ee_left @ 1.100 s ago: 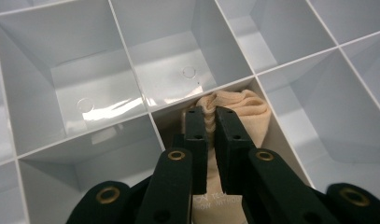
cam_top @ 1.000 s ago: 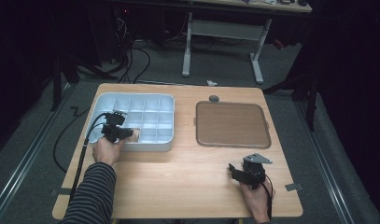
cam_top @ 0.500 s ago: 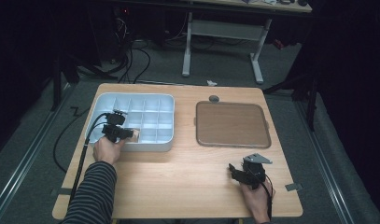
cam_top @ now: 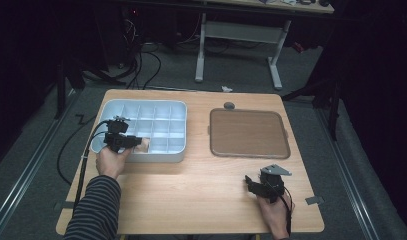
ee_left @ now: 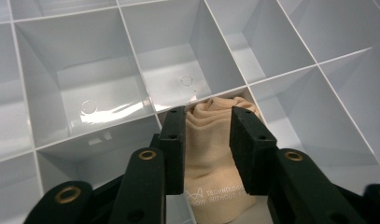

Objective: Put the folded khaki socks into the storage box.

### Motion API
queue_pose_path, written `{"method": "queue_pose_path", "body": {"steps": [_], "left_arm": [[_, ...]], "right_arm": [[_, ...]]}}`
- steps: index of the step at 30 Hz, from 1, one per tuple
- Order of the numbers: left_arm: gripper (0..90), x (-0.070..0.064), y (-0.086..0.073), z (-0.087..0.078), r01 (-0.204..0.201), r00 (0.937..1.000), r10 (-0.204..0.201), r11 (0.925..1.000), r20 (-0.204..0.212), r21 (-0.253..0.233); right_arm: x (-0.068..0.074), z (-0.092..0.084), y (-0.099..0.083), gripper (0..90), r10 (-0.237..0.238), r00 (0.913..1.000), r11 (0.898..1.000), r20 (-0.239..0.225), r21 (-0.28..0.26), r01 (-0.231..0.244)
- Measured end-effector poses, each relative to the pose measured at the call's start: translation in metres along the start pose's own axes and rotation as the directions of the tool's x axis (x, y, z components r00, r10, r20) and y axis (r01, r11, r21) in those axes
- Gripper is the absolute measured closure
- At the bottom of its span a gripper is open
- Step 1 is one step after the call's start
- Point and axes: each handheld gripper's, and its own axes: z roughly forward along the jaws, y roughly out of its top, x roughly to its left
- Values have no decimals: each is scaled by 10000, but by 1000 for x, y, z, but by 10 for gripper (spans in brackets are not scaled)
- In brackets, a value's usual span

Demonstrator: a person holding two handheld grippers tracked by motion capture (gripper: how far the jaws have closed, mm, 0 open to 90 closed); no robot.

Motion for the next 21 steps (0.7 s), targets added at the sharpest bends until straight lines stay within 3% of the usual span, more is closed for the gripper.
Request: {"method": "queue_pose_path", "body": {"steps": [8, 21], "left_arm": [[567, 1, -4, -11, 18, 9998, -9, 9988, 182, -492], [554, -2, -13, -36, -11, 9992, 52, 9945, 387, -1050]], "right_arm": [[0, 0, 0, 330, -5, 10000, 10000, -1, -4, 5], [0, 0, 0, 331, 5, 10000, 10000, -1, -1, -5]]}}
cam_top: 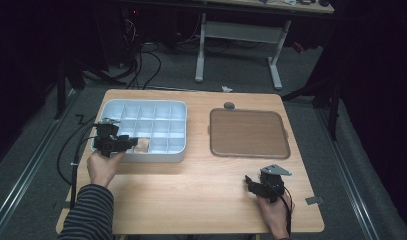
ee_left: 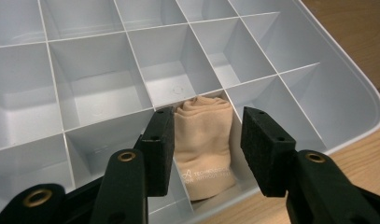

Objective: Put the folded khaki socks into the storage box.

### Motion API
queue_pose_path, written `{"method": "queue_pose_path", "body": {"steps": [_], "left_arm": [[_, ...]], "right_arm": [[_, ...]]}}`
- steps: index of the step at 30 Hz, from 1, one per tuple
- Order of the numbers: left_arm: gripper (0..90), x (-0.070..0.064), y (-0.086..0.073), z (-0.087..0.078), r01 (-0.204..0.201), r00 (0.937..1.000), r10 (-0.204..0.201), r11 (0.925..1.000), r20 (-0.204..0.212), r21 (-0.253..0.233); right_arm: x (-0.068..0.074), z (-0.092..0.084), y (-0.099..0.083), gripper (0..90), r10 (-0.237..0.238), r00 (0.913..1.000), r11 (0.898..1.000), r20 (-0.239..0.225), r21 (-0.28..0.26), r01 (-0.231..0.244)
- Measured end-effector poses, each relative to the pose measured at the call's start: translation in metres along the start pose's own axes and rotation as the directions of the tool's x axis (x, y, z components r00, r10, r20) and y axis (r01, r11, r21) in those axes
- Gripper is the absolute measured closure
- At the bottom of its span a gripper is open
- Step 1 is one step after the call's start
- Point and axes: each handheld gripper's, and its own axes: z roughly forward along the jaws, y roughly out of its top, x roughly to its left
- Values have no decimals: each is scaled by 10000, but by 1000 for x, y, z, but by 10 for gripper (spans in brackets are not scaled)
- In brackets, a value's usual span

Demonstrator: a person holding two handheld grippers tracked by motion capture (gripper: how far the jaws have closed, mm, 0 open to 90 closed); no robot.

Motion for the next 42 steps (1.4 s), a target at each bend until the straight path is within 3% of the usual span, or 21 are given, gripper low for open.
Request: {"method": "queue_pose_path", "body": {"steps": [14, 21, 27, 42], "left_arm": [[554, -2, -9, -27, 23, 9998, -12, 9984, 200, -559], [551, -7, -11, -33, -111, 9995, 130, 9977, 286, -663], [552, -8, -16, -37, 58, 9989, -19, 9965, 476, -833], [549, -13, -28, -44, 47, 9975, 25, 9948, 704, -1021]], "right_arm": [[0, 0, 0, 331, -3, 10000, 10000, 4, -1, 3], [0, 0, 0, 331, -4, 10000, 10000, 2, -4, 4], [0, 0, 0, 330, 5, 10000, 10000, 4, -1, -5], [0, 0, 0, 330, -13, 10000, 10000, 11, -2, 13]]}}
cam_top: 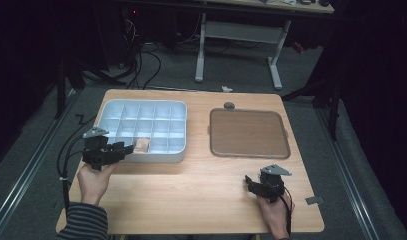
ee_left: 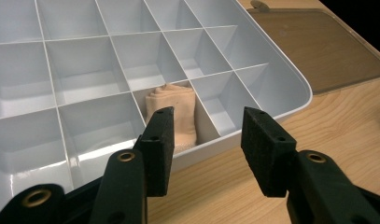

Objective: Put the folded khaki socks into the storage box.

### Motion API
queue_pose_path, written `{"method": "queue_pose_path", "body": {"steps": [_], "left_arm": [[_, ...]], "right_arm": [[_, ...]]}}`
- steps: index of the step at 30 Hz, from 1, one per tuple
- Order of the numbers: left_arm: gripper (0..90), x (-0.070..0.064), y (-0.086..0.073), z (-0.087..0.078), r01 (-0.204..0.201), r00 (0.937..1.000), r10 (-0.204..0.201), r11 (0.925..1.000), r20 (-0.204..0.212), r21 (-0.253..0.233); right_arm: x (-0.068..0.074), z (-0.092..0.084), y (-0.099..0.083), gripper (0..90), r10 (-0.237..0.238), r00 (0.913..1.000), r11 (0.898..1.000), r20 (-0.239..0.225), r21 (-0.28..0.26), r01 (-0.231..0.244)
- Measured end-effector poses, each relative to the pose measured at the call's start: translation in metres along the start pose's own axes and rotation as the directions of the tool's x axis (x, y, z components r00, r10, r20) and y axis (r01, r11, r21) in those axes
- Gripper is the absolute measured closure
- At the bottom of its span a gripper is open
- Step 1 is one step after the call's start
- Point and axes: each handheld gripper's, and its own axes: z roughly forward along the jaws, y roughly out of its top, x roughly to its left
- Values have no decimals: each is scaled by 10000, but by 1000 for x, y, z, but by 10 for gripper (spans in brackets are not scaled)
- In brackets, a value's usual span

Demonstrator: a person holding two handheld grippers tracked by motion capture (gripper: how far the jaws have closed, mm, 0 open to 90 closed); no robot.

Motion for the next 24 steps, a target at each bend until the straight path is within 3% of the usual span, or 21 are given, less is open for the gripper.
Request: {"method": "queue_pose_path", "body": {"steps": [24], "left_arm": [[539, -8, -18, -8, 73, 9996, -65, 9996, 291, -279]], "right_arm": [[0, 0, 0, 331, 3, 10000, 10000, -2, 2, -3]]}}
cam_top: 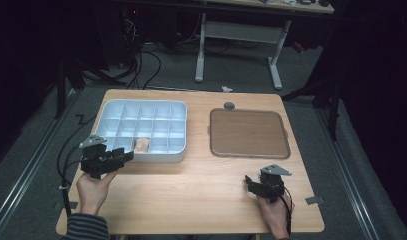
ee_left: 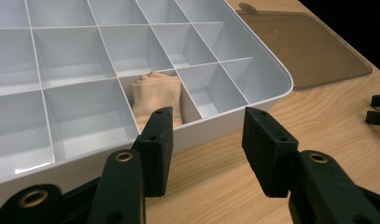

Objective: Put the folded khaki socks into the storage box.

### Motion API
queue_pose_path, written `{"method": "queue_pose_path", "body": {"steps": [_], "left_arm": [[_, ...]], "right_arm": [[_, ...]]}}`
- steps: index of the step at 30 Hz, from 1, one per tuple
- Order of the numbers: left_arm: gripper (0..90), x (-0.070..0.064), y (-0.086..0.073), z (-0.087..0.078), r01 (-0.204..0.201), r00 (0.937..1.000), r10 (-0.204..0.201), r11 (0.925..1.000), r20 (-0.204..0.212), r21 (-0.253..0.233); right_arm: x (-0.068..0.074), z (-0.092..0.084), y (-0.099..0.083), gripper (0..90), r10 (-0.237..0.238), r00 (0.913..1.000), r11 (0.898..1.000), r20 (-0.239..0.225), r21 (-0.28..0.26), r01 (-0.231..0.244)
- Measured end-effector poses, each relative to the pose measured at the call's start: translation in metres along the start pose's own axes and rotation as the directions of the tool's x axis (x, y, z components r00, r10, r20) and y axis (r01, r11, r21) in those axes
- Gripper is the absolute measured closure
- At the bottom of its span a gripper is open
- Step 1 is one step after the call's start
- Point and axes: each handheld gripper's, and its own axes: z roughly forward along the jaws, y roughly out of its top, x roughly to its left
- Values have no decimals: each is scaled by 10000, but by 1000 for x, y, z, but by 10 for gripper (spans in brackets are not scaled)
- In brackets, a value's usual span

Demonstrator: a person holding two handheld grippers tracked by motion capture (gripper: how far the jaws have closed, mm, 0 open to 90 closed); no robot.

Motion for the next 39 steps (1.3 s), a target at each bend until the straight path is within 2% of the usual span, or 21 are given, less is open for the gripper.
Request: {"method": "queue_pose_path", "body": {"steps": [23, 39], "left_arm": [[531, -6, -18, 1, 150, 9997, -151, 9999, 206, 19], [522, -9, -28, 8, 229, 9991, -231, 9997, 359, 81]], "right_arm": [[0, 0, 0, 330, -4, 10000, 10000, 0, 2, 4], [0, 0, 0, 331, -7, 10000, 10000, 1, 1, 7]]}}
